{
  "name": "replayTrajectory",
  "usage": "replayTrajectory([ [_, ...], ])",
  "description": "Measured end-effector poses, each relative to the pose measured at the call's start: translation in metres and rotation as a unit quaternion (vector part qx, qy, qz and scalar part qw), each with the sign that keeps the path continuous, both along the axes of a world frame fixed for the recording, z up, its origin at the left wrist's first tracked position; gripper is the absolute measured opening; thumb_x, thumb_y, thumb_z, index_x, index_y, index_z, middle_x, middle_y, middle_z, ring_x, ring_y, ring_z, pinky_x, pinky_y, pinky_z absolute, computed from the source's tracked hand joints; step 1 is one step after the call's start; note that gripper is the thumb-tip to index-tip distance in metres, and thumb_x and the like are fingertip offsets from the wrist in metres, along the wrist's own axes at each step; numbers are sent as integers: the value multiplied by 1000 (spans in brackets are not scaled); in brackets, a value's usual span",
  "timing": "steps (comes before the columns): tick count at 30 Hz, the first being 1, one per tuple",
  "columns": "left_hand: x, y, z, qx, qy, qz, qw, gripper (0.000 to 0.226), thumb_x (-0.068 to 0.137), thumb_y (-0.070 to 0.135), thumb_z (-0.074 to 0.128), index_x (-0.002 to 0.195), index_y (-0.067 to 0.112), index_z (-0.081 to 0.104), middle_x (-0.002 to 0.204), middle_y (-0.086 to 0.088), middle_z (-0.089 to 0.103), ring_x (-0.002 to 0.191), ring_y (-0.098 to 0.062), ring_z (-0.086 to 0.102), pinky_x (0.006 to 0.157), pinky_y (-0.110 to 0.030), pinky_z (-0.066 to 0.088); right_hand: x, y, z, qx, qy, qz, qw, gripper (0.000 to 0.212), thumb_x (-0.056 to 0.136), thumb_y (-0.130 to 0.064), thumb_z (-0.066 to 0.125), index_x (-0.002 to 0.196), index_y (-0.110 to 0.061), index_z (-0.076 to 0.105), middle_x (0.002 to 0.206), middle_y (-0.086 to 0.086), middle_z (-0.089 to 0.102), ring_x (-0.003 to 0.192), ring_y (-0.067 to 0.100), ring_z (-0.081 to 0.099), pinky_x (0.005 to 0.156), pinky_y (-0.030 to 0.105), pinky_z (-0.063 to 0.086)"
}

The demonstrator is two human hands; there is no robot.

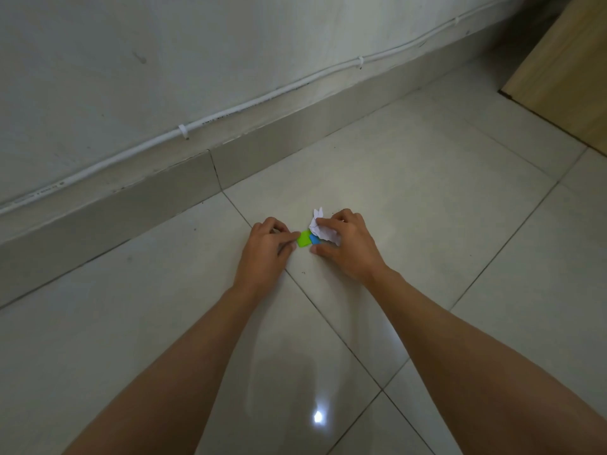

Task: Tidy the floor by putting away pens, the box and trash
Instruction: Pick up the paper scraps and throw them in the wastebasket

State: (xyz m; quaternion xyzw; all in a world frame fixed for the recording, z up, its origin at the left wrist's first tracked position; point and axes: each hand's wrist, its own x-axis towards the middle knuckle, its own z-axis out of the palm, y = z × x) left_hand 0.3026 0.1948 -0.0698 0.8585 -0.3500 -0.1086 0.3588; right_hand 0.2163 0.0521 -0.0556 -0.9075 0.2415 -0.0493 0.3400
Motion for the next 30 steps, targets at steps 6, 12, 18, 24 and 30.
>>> replayTrajectory([
  [6, -1, -9, 2, -45, 67, 69, 994, 24, 83, 18, 65, 103, 7, 70, 99, -10, 59, 95, -23, 53, 77, -16, 33, 2, -1, 0, -48, -5, 31, 998, 45, 78, -23, 72, 120, -12, 61, 117, 10, 55, 108, 26, 43, 78, 25, 34],
  [12, 0, -25, 8, 0, 77, 70, 995, 22, 73, 16, 73, 93, 8, 70, 89, -2, 48, 80, -16, 48, 67, -18, 31, -7, 2, -5, -38, -43, 5, 998, 38, 76, -19, 73, 111, -7, 63, 118, 6, 63, 110, 24, 48, 84, 28, 43],
  [18, -1, -33, 6, 18, 84, 49, 995, 9, 76, 8, 69, 84, 5, 66, 88, -3, 46, 88, -20, 47, 75, -24, 35, -11, 0, -8, -21, -53, -18, 998, 22, 86, -18, 62, 103, -6, 69, 121, 3, 64, 114, 18, 48, 85, 16, 34],
  [24, 0, -28, 4, -28, 83, 42, 995, 11, 75, -4, 63, 84, 1, 68, 83, -4, 51, 73, -16, 53, 61, -2, 37, -5, 0, -6, 40, -69, -32, 996, 31, 79, -16, 70, 109, -14, 65, 109, 6, 63, 102, 23, 47, 76, 23, 34],
  [30, -2, -24, 2, -56, 87, 36, 994, 13, 76, -4, 62, 83, 3, 69, 83, -11, 60, 73, -18, 58, 66, -12, 44, -1, 2, -9, 9, -67, -10, 998, 29, 78, -18, 72, 106, -10, 69, 106, 11, 62, 101, 26, 48, 76, 27, 37],
])
